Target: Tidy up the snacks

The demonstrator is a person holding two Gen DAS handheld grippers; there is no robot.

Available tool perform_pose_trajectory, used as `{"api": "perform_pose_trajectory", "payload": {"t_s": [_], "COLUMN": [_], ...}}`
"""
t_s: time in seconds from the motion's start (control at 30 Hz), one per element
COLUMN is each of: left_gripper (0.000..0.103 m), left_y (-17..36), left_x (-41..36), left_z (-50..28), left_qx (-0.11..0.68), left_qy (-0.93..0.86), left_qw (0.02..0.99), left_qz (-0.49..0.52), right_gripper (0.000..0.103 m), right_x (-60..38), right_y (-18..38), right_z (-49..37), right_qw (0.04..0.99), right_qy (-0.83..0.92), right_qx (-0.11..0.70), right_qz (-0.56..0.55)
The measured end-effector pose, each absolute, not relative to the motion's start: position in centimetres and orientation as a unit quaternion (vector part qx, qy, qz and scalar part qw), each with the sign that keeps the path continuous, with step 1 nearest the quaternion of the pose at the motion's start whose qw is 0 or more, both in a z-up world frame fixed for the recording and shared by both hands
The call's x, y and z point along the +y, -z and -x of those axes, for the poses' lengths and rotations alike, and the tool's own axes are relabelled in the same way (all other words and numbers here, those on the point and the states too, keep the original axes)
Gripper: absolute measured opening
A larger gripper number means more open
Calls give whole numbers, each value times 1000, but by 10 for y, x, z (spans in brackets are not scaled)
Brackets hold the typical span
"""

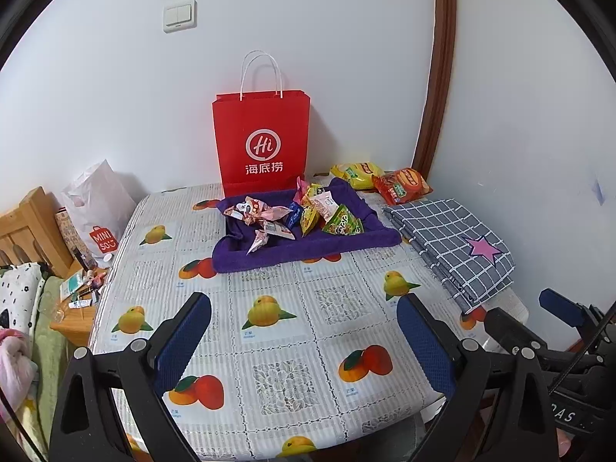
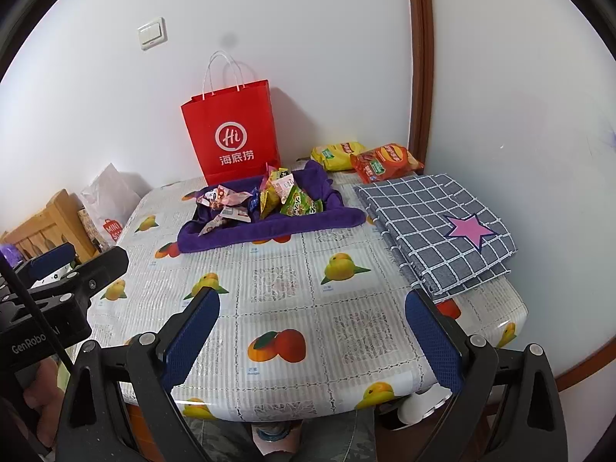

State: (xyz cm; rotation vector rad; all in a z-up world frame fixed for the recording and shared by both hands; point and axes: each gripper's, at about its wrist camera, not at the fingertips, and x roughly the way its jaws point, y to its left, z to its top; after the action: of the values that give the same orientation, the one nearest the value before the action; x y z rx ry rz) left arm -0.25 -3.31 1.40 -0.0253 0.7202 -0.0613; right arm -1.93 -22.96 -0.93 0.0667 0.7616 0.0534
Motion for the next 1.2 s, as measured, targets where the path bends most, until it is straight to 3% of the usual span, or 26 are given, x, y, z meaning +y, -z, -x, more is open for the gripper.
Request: {"api": "perform_pose_trajectory", "payload": {"t_s": [1.2], "left_gripper": [98], "left_y": [-14], "left_x": [-33], "left_z": [3], "left_qx": [354], "left_qy": [34], "left_qw": [934], "left_qz": [20], "right_gripper": [96], "right_x": [-228], "right_y": [10], "right_z": [23], "right_qw": [928], "right_qy": [-28], "right_qx": [370], "right_qz": [-40]}}
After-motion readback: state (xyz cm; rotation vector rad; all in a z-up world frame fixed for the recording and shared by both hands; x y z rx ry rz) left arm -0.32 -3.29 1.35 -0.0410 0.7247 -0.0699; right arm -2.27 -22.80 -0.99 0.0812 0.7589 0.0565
